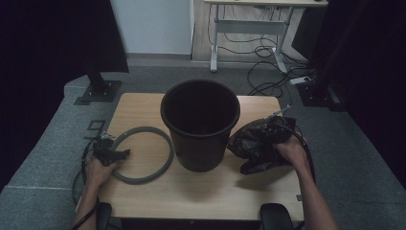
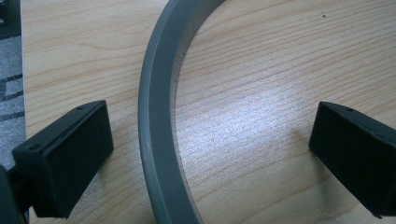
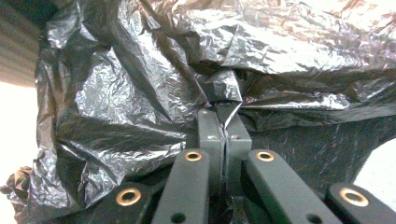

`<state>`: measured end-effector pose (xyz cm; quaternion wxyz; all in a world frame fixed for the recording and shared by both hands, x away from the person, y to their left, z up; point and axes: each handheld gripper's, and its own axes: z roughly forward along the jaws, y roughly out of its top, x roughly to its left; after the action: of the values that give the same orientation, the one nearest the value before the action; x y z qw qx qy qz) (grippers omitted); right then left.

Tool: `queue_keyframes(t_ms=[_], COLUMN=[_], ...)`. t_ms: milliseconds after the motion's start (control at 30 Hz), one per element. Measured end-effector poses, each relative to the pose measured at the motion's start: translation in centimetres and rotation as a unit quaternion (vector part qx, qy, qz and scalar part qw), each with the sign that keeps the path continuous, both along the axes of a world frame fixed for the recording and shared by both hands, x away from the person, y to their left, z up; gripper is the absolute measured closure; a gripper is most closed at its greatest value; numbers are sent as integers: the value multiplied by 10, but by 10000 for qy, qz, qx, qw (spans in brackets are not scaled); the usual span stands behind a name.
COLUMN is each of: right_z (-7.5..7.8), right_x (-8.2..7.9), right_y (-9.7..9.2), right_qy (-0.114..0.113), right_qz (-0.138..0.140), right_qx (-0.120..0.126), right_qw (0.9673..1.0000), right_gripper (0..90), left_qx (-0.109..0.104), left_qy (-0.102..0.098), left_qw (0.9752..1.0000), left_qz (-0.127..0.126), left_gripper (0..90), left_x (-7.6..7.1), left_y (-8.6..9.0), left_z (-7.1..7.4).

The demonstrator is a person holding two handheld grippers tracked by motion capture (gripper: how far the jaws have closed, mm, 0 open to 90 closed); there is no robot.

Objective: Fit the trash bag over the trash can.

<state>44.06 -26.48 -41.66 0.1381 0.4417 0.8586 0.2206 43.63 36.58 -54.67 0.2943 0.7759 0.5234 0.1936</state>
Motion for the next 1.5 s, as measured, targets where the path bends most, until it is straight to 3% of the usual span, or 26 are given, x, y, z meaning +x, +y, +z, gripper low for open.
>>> queue_keyframes(t_ms=[200,467,933,1500], right_z=[15,33,76,130], right_x=[13,25,33,37], right_y=[8,25,41,70], right_qy=[-71,-150,-309,-537], right_qz=[8,103,324,624], right_qx=[-87,13,377,398], right_qw=[9999,9998,9983,9958], right_gripper=[882,882,882,882], left_qx=[-7,-9,-10,-14], left_qy=[-3,-3,3,2], left_qw=[10000,10000,10000,10000], left_qz=[5,-3,-12,-29], left_gripper=[0,0,0,0], left_x=[0,0,0,1], left_y=[0,0,0,0], left_z=[0,0,0,0])
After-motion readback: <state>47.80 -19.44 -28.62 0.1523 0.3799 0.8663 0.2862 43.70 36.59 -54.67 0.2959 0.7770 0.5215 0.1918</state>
